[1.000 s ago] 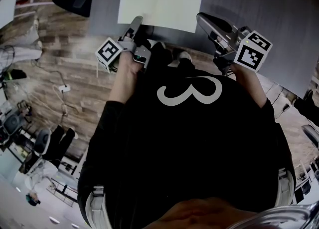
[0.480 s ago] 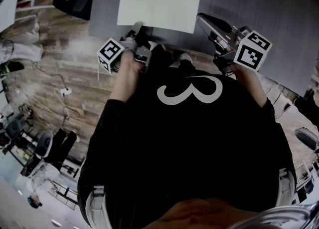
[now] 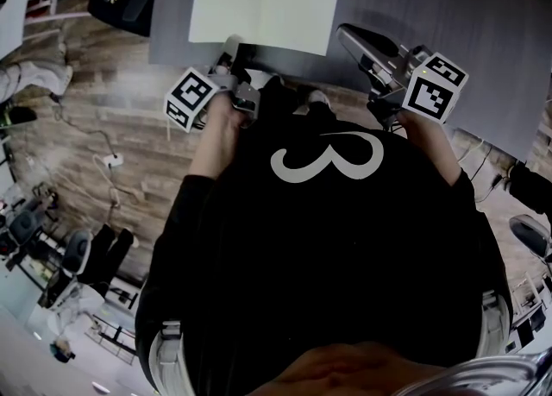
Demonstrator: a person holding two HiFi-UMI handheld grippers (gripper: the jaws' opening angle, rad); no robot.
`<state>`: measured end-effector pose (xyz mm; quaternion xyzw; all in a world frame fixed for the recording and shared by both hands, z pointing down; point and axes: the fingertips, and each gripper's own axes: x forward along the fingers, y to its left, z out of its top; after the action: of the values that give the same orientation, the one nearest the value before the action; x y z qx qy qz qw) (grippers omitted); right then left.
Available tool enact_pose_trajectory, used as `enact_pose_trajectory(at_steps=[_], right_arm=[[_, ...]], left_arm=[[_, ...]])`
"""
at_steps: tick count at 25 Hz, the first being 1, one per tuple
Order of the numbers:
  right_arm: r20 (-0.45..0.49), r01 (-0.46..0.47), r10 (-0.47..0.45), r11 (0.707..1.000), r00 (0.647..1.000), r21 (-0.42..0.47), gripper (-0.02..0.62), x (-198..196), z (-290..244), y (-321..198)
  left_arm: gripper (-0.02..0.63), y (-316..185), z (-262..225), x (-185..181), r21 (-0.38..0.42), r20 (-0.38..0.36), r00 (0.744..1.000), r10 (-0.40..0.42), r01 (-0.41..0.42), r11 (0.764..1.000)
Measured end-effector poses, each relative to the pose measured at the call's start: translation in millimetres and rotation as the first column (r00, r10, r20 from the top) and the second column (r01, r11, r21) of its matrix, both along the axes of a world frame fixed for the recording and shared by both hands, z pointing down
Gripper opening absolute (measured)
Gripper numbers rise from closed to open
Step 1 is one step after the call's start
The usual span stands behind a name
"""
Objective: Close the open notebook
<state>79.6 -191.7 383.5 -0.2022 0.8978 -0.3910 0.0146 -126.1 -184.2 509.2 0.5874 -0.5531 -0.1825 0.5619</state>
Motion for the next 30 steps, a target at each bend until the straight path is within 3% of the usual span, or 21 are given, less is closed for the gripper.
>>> enact_pose_trajectory(at_steps=[2, 6, 12, 18, 24, 30], right_arm=[[-0.001, 0.001, -0.001, 1.0, 1.0, 0.001, 0.003, 0.6, 2.3, 0.1], [-0.001, 0.003, -0.003, 1.0, 1.0, 0.004, 0.003, 5.4, 7.5, 1.2], [-0.01, -0.003, 0.003, 1.0, 1.0, 0.002, 0.003, 6.7, 13.1, 2.1], [-0.017, -0.017, 0.017, 1.0, 1.0, -0.004, 0.003, 8.7, 19.7, 1.8], [-0.017, -0.027, 0.027, 1.0, 0.999, -0.005, 0.003, 9.2, 19.1, 1.4], [-0.02, -0.039, 0.039, 0.999, 0.999, -0.01, 0.003, 10.5, 21.1, 0.5]], left_arm=[[0.048, -4.6, -2.4, 0.5, 0.038, 0.041, 0.999, 0.032, -0.033, 0.999], [0.044, -3.8, -4.0, 4.8, 0.031, 0.179, 0.982, 0.058, -0.065, 0.997], [0.038, -8.4, -11.1, 9.5, 0.043, 0.411, 0.898, 0.153, -0.187, 0.981], [0.034, -14.0, -14.9, 12.8, 0.001, 0.613, 0.75, 0.249, -0.316, 0.949], [0.034, -17.4, -21.2, 19.3, -0.049, 0.729, 0.615, 0.3, -0.391, 0.919], [0.043, -19.1, -20.2, 34.9, -0.096, 0.801, 0.482, 0.354, -0.481, 0.872]])
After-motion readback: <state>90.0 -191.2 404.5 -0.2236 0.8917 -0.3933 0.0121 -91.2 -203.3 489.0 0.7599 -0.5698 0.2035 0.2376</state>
